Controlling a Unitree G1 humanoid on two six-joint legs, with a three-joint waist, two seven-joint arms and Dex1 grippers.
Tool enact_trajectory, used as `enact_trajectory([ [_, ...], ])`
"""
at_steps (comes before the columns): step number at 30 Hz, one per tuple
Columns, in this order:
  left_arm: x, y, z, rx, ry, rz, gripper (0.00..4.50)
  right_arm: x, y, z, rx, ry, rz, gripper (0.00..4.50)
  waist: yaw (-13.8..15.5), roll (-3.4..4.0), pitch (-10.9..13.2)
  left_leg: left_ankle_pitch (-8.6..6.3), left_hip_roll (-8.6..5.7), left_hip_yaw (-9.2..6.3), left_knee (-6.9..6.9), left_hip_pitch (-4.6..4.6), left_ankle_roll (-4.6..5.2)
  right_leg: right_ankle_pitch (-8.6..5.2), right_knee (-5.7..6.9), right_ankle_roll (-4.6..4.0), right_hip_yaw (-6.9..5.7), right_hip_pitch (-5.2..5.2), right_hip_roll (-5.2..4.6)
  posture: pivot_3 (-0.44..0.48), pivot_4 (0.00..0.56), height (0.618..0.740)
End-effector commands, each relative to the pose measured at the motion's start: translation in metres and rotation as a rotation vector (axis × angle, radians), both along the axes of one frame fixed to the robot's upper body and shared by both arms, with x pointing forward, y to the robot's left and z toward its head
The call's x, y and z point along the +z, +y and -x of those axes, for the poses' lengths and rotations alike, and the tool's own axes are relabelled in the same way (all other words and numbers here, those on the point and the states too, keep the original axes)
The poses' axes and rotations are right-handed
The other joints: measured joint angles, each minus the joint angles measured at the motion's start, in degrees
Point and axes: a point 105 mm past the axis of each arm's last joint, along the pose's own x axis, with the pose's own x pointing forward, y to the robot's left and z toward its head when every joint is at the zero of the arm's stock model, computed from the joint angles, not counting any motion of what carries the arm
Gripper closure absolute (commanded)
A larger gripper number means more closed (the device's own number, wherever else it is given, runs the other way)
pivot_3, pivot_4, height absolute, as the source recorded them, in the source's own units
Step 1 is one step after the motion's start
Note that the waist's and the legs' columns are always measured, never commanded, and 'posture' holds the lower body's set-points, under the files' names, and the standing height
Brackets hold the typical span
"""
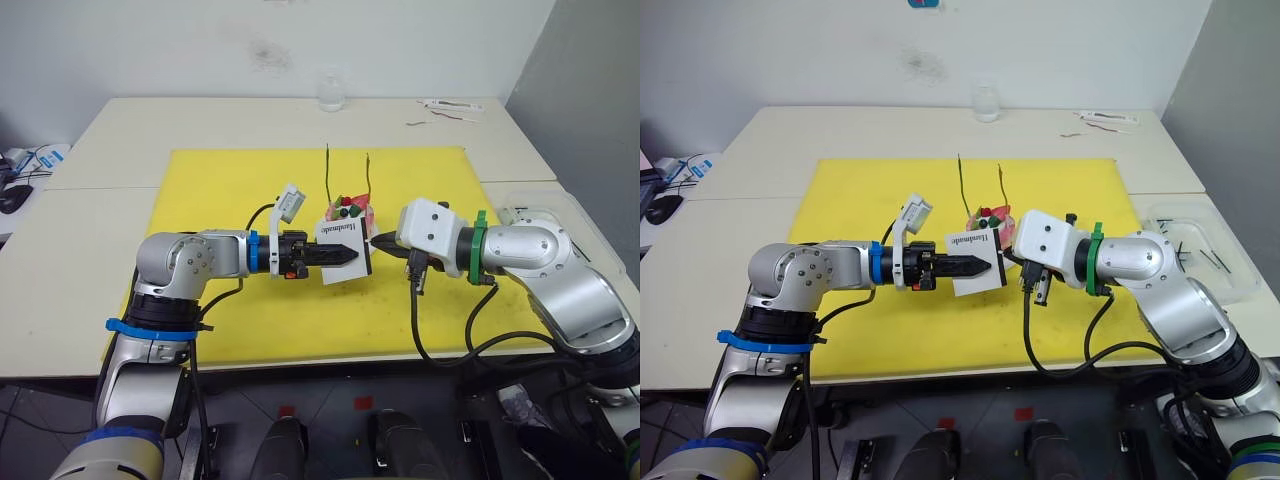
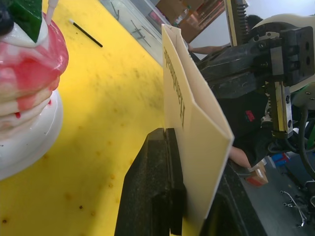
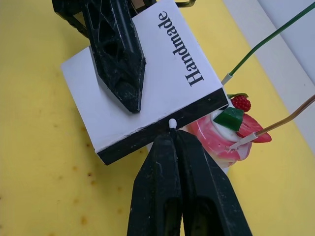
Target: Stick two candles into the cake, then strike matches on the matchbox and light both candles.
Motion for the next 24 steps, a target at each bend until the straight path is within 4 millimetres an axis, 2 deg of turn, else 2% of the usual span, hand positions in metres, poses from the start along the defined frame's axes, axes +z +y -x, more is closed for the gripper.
enact_trajectory([
  [1, 0.014, -0.005, 0.002, -0.031, -0.050, 0.028, 4.02, 0.004, 0.007, 0.004, 0.040, -0.031, 0.013, 4.44, 0.0, 0.00, 0.0, 0.00, 0.00, 0.00, 0.00, 0.00, 0.00, 0.00, 0.00, 0.00, 0.00, 0.00, 0.00, 0.000, 0.150, 0.740],
  [2, 0.015, -0.005, 0.002, -0.033, -0.052, 0.035, 4.02, 0.002, 0.009, 0.006, 0.049, -0.024, 0.018, 4.44, 0.0, 0.00, 0.0, 0.00, 0.00, 0.00, 0.00, 0.00, 0.00, 0.00, 0.01, 0.00, 0.00, 0.00, 0.00, 0.000, 0.150, 0.740],
  [6, 0.042, -0.008, -0.001, -0.046, -0.053, 0.147, 4.02, -0.039, 0.005, 0.033, 0.165, 0.127, 0.202, 4.44, 0.0, 0.00, 0.0, 0.00, -0.01, -0.01, 0.01, 0.00, 0.00, 0.00, 0.01, 0.01, -0.01, 0.00, 0.00, 0.000, 0.150, 0.740],
  [9, 0.058, -0.006, -0.008, -0.019, -0.050, 0.212, 4.02, -0.045, -0.004, 0.053, 0.238, 0.211, 0.266, 4.44, 0.3, -0.09, 0.1, 0.00, -0.01, -0.14, 0.05, -0.13, 0.00, 0.00, -0.03, 0.01, -0.15, -0.02, 0.00, 0.000, 0.150, 0.740],
  [11, 0.061, -0.001, -0.010, 0.003, -0.048, 0.223, 4.02, -0.033, -0.010, 0.056, 0.229, 0.242, 0.228, 4.44, 0.1, -0.07, 0.1, 0.00, -0.06, -0.07, 0.06, -0.15, 0.00, 0.02, -0.02, 0.05, -0.05, -0.05, -0.04, 0.000, 0.150, 0.740],
  [13, 0.058, 0.002, -0.007, 0.003, -0.041, 0.212, 4.02, -0.020, -0.016, 0.052, 0.187, 0.239, 0.186, 4.44, -0.3, -0.07, 0.1, 0.00, -0.04, -0.03, 0.05, -0.10, 0.00, 0.03, -0.03, 0.06, -0.02, -0.03, -0.04, 0.000, 0.150, 0.740],
  [17, 0.042, 0.003, 0.003, -0.008, -0.017, 0.165, 4.02, 0.002, -0.023, 0.026, 0.071, 0.139, 0.110, 4.44, -0.5, -0.07, 0.1, 0.00, 0.07, -0.03, 0.00, 0.11, 0.00, 0.01, 0.09, 0.02, -0.05, 0.05, 0.04, 0.000, 0.150, 0.740],
  [19, 0.034, 0.004, 0.005, 0.000, -0.011, 0.141, 4.02, 0.012, -0.023, 0.018, 0.035, 0.098, 0.071, 4.44, -0.3, -0.07, 0.1, 0.01, 0.08, -0.03, 0.02, 0.12, -0.01, 0.02, 0.13, 0.01, -0.03, 0.04, 0.07, 0.000, 0.150, 0.740],
  [24, 0.022, 0.004, 0.008, 0.014, 0.006, 0.122, 4.02, 0.022, -0.012, 0.016, 0.024, 0.041, 0.007, 4.44, 0.0, -0.07, 0.1, 0.01, 0.00, 0.00, 0.02, 0.06, -0.01, 0.02, 0.02, 0.02, 0.01, 0.06, -0.01, 0.000, 0.150, 0.740],
])
